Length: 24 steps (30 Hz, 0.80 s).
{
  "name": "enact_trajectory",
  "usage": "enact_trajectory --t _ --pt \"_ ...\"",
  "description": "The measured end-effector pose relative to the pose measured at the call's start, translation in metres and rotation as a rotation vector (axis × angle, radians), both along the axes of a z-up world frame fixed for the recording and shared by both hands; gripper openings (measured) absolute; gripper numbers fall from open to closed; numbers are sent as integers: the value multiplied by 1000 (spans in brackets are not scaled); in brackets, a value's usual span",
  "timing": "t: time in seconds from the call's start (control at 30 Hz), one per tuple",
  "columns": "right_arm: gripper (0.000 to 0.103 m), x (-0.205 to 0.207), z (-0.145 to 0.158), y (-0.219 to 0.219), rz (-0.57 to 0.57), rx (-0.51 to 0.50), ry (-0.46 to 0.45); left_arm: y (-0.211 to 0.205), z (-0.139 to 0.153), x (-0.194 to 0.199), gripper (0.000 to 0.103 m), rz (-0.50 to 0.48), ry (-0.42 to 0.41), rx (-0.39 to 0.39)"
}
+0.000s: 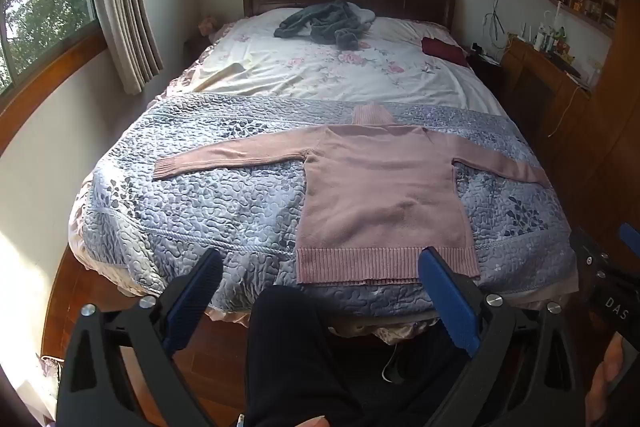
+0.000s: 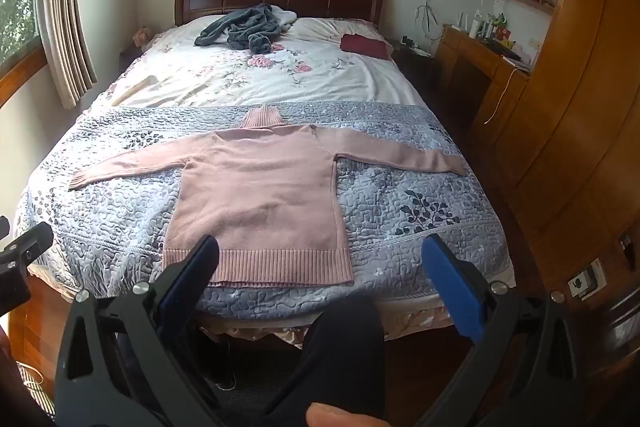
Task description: Fold small clothes
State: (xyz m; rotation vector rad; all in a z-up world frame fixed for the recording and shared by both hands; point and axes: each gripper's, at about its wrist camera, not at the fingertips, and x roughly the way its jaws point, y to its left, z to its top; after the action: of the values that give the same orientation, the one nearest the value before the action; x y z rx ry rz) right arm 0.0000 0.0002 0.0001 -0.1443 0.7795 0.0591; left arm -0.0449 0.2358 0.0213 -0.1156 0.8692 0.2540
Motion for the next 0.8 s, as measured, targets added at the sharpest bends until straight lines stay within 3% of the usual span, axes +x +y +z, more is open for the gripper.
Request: enact_trajectory --t 0.8 --pt "100 3 2 1 -9 -1 -8 0 -1 2 99 -7 4 3"
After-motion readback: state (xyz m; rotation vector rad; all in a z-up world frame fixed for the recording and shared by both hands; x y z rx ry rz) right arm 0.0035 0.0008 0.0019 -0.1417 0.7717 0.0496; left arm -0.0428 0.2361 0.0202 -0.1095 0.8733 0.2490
